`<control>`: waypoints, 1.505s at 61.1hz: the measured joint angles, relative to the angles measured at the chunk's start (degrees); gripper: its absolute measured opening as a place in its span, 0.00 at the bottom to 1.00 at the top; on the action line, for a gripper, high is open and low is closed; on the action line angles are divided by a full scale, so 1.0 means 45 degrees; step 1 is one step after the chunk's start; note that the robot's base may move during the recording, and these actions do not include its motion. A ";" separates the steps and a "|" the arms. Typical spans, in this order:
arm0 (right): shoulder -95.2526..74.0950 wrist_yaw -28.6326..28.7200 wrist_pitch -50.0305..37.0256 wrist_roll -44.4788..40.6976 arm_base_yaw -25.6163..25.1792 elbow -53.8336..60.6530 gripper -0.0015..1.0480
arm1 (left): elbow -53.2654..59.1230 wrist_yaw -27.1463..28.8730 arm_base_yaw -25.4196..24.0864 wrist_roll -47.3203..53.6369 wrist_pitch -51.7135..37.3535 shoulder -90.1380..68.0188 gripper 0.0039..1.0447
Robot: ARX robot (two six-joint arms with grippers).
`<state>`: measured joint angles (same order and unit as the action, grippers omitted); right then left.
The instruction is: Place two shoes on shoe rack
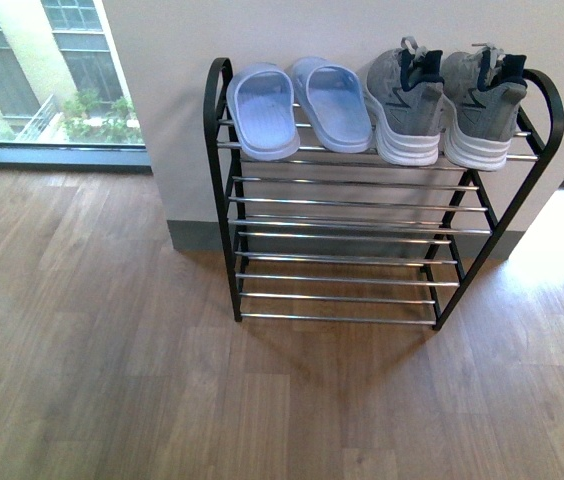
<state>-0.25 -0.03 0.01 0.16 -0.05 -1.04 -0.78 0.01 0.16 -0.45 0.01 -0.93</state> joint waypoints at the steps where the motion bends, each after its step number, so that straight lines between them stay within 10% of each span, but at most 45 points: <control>1: 0.0000 0.0000 0.0000 0.0000 0.0000 0.0000 0.91 | 0.0000 -0.0005 0.0000 0.0000 0.0000 0.0000 0.91; 92: 0.0000 0.0000 0.0000 0.0000 0.0000 0.0000 0.91 | 0.0000 -0.0005 0.0000 0.0000 0.0000 0.0000 0.91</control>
<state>-0.25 -0.03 0.01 0.16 -0.05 -1.04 -0.78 -0.01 0.16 -0.45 0.01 -0.93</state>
